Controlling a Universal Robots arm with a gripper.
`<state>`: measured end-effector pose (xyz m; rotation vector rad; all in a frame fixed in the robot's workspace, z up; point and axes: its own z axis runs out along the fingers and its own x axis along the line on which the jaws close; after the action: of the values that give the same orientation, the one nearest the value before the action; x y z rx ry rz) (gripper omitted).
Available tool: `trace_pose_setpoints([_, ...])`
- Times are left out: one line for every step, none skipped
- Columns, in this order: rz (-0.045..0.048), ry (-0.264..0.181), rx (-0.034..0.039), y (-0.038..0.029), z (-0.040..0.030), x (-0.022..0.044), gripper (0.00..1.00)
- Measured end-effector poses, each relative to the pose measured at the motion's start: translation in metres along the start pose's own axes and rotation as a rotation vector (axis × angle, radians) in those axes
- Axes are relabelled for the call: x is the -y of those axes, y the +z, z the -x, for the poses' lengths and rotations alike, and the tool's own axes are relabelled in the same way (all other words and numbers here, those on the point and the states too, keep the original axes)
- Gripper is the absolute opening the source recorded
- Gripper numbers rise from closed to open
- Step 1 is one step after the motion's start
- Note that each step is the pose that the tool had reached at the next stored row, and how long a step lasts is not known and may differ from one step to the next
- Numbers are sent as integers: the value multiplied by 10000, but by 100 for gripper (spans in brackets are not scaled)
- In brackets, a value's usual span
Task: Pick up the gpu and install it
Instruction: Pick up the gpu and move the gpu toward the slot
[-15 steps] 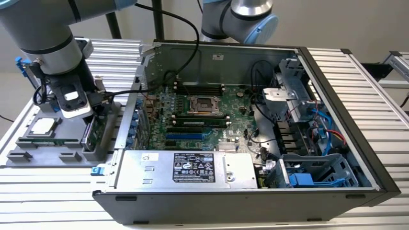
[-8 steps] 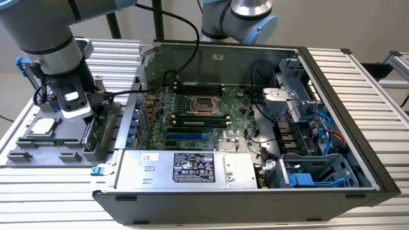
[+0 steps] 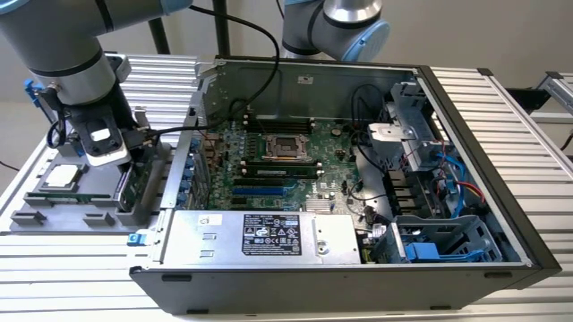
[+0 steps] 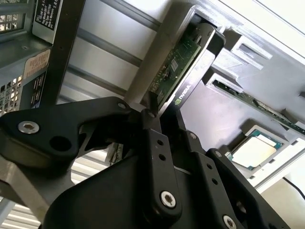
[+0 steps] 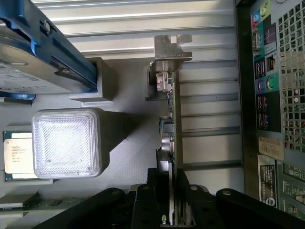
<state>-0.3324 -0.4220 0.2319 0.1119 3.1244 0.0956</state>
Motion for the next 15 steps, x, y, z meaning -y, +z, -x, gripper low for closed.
trace_pose_setpoints([0,0,1,1,0,0,0])
trace_pose_setpoints([0,0,0,1,0,0,0])
trace_pose_setpoints([-1,0,-1,2,0,0,0])
trace_pose_setpoints([0,0,0,3,0,0,0])
trace_pose_setpoints([0,0,0,4,0,0,0])
trace_pose_setpoints([0,0,0,5,0,0,0])
trace_pose_setpoints([0,0,1,6,0,0,0])
trace_pose_setpoints([0,0,1,7,0,0,0])
trace_pose_setpoints([0,0,1,7,0,0,0])
trace_pose_setpoints([0,0,1,8,0,0,0])
trace_pose_setpoints([1,0,2,9,0,1,0])
trace_pose_setpoints([1,0,2,10,0,1,0])
trace_pose_setpoints([1,0,2,11,0,1,0])
trace_pose_setpoints([0,0,1,11,0,1,0])
trace_pose_setpoints([0,0,0,12,0,1,0])
